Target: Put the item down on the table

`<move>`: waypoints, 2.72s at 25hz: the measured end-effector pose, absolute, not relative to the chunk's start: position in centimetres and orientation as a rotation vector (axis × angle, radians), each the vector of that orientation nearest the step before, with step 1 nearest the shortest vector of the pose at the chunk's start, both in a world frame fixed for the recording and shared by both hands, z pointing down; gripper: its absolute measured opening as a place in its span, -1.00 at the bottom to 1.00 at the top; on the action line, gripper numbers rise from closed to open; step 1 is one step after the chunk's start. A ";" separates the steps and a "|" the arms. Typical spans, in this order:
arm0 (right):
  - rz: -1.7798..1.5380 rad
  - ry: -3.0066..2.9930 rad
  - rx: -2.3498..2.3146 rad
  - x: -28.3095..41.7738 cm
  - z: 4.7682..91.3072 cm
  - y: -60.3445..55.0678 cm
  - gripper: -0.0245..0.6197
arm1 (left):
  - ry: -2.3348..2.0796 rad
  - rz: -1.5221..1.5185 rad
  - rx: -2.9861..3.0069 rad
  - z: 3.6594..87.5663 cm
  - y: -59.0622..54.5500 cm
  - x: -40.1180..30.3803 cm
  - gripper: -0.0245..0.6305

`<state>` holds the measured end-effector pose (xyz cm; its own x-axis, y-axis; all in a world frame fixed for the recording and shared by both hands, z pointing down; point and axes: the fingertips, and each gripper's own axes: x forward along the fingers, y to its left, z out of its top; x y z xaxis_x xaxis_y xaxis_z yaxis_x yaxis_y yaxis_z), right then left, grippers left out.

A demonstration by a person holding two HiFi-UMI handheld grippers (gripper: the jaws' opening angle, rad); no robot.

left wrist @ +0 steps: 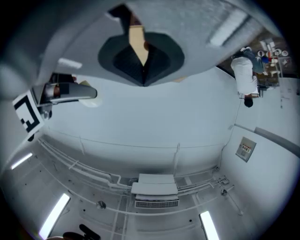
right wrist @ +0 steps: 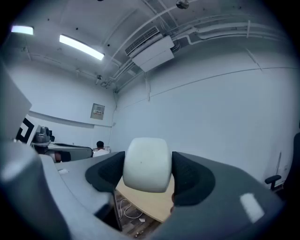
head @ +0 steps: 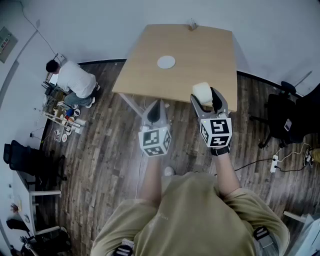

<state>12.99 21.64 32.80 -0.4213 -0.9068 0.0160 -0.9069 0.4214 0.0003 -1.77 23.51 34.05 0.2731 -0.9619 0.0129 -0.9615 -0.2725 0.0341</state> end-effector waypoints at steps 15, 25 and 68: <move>0.307 -2.696 1.555 15.3 38.6 23.1 0.07 | -1.867 0.086 2.399 36.5 26.2 0.3 -0.92; 0.189 -2.698 1.540 10.7 36.4 17.6 0.07 | -1.783 -0.027 2.441 36.5 19.5 -1.2 -0.92; 0.234 -2.770 1.440 6.6 38.6 -24.3 0.07 | -1.868 0.110 2.297 41.6 -19.8 -4.5 -0.92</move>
